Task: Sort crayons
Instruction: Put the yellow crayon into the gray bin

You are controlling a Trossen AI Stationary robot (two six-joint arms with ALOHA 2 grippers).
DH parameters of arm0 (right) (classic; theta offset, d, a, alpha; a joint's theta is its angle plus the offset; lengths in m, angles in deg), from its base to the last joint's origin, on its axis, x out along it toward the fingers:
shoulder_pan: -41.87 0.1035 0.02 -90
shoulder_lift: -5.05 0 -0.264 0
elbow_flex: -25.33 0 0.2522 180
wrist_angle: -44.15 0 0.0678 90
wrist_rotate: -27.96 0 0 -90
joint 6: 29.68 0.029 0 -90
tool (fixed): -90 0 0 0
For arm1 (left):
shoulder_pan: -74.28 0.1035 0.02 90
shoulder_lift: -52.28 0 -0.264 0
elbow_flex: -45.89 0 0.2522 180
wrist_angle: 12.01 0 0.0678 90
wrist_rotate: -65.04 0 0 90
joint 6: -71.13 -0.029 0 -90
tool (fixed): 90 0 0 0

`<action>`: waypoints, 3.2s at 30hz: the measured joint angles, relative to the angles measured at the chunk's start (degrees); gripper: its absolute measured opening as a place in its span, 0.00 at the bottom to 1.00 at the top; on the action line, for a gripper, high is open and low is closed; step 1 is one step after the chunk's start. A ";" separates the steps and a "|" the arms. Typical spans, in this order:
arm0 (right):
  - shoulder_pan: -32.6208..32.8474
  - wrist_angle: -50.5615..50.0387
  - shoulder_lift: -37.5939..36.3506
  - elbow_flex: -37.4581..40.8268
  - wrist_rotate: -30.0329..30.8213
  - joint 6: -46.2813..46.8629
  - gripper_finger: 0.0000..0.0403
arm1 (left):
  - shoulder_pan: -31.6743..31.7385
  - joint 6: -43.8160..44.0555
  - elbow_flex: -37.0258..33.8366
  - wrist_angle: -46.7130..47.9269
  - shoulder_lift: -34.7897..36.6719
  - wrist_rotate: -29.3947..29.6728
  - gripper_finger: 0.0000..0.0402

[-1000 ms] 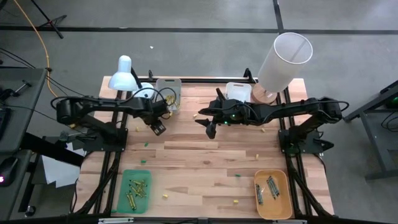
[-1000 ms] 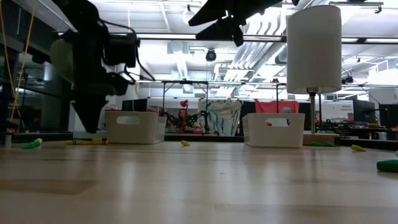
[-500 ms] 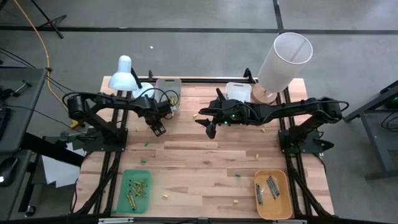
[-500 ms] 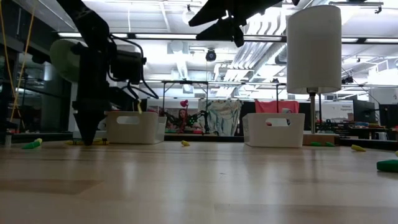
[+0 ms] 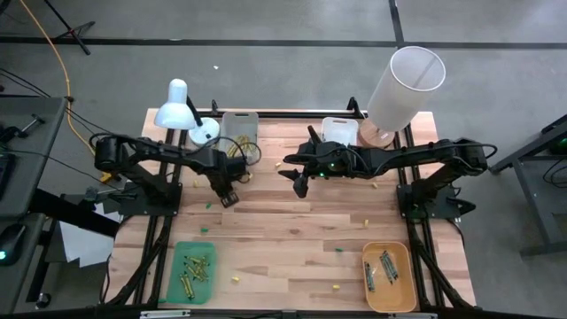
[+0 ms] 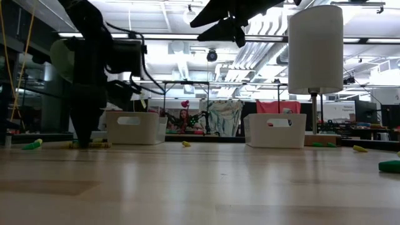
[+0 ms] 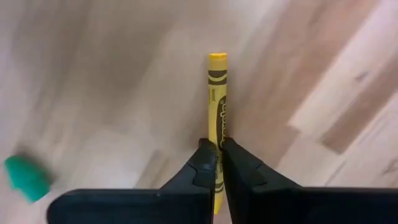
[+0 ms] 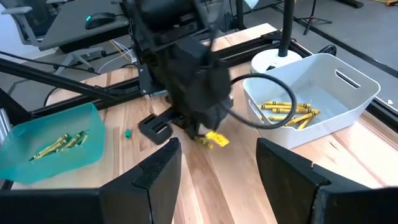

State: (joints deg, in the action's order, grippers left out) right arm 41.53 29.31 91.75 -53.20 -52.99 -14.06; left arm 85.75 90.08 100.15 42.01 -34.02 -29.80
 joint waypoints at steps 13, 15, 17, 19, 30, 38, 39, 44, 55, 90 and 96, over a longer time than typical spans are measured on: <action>0.00 -7.48 -1.57 0.00 -6.07 1.00 0.50 | -13.22 3.31 -0.04 -17.50 11.33 6.80 0.00; 0.02 -8.77 -2.47 0.00 -6.18 1.01 0.50 | -12.68 1.98 -0.05 -17.55 16.67 10.26 0.00; 0.00 -9.28 -3.26 0.02 -6.19 1.05 0.50 | -12.14 0.29 -0.01 -19.49 21.92 12.09 0.00; -0.06 -8.93 -3.88 0.02 -6.17 1.05 0.50 | -11.80 -1.39 -0.48 -23.09 27.27 13.51 0.00; -0.11 2.60 -4.24 0.02 -6.03 4.48 0.50 | -11.73 -0.03 -11.76 -52.84 44.22 15.56 0.00; -0.15 1.81 -4.22 0.02 -4.10 1.65 0.50 | -11.90 -1.25 -18.54 -69.10 44.55 11.75 0.00; -0.15 1.98 -4.22 0.02 -3.98 3.23 0.50 | -11.90 -2.34 -18.57 -69.05 44.42 11.10 0.00; 0.37 2.03 -4.22 0.02 -4.66 5.07 0.50 | -11.90 -7.20 -18.59 -70.96 42.88 9.84 0.00; 1.06 -0.89 -5.09 0.02 -6.19 -0.72 0.50 | -11.85 -12.74 -10.97 -69.04 32.63 9.92 0.00; -1.62 -23.52 -15.84 0.00 4.99 -1.71 0.50 | 18.01 15.39 24.03 -3.47 -6.35 30.34 0.00; -1.63 -23.20 -14.75 0.00 9.26 2.34 0.50 | 22.31 17.87 24.03 -4.00 -14.29 23.12 0.00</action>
State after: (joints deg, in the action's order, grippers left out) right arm 39.90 6.11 77.00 -53.20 -43.73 -11.72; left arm 108.06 107.95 124.18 38.01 -48.31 -6.68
